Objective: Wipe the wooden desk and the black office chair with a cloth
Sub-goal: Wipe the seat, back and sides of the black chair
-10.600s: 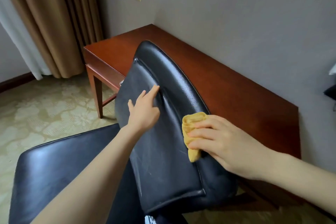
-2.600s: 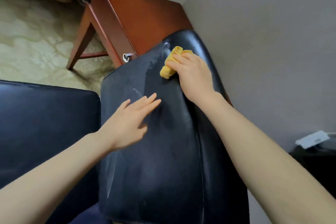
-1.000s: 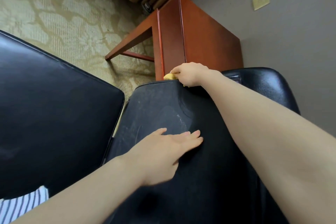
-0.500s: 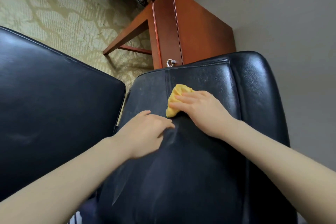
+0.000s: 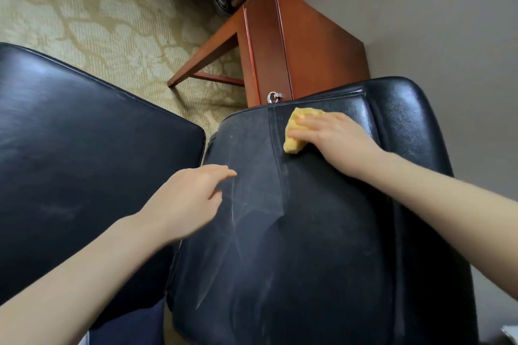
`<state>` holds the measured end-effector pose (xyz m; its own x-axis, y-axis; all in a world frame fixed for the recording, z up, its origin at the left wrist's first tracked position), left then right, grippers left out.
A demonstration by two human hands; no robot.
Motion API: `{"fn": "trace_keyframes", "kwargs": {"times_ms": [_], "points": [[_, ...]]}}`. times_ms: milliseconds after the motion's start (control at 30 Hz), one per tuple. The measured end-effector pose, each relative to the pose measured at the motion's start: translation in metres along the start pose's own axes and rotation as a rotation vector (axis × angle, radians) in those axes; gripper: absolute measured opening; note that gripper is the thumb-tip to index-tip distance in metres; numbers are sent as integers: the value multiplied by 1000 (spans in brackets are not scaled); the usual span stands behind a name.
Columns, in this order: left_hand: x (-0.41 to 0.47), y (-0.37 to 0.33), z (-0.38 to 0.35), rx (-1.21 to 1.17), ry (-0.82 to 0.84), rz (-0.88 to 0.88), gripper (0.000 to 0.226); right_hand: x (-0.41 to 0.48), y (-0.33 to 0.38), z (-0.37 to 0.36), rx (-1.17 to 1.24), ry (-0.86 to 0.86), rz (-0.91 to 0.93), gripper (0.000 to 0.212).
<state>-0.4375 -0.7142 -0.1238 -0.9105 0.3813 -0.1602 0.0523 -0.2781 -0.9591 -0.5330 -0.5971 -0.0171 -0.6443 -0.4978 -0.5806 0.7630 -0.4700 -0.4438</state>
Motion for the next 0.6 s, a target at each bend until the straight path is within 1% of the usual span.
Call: {"fn": "trace_keyframes", "kwargs": {"times_ms": [67, 167, 233, 300, 400, 600], "points": [[-2, 8, 2, 12, -6, 13, 45, 30, -19, -6, -24, -27, -79, 15], [-6, 17, 5, 11, -14, 38, 47, 66, -32, -20, -84, 14, -224, 31], [-8, 24, 4, 9, -8, 59, 48, 83, -27, -29, -93, 50, -314, 35], [-10, 30, 4, 16, -8, 82, 48, 93, -10, -40, -74, 57, -351, 33], [-15, 37, 5, 60, 0, 115, 46, 97, 27, -58, -8, 90, -306, 32], [-14, 31, 6, 61, 27, 144, 48, 60, 109, -72, -41, 172, -66, 36]]}}
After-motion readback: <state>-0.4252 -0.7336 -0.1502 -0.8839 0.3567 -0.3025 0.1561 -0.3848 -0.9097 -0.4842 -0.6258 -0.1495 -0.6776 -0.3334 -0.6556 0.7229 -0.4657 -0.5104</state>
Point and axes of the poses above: each hand's wrist, its own x-axis towards the middle knuckle, its own z-axis out of the back of the hand, y = z × x, the point moved 10 cm from there along x, towards the middle knuckle, and after that the axes turned 8 degrees about -x, right-handed, at the moved point
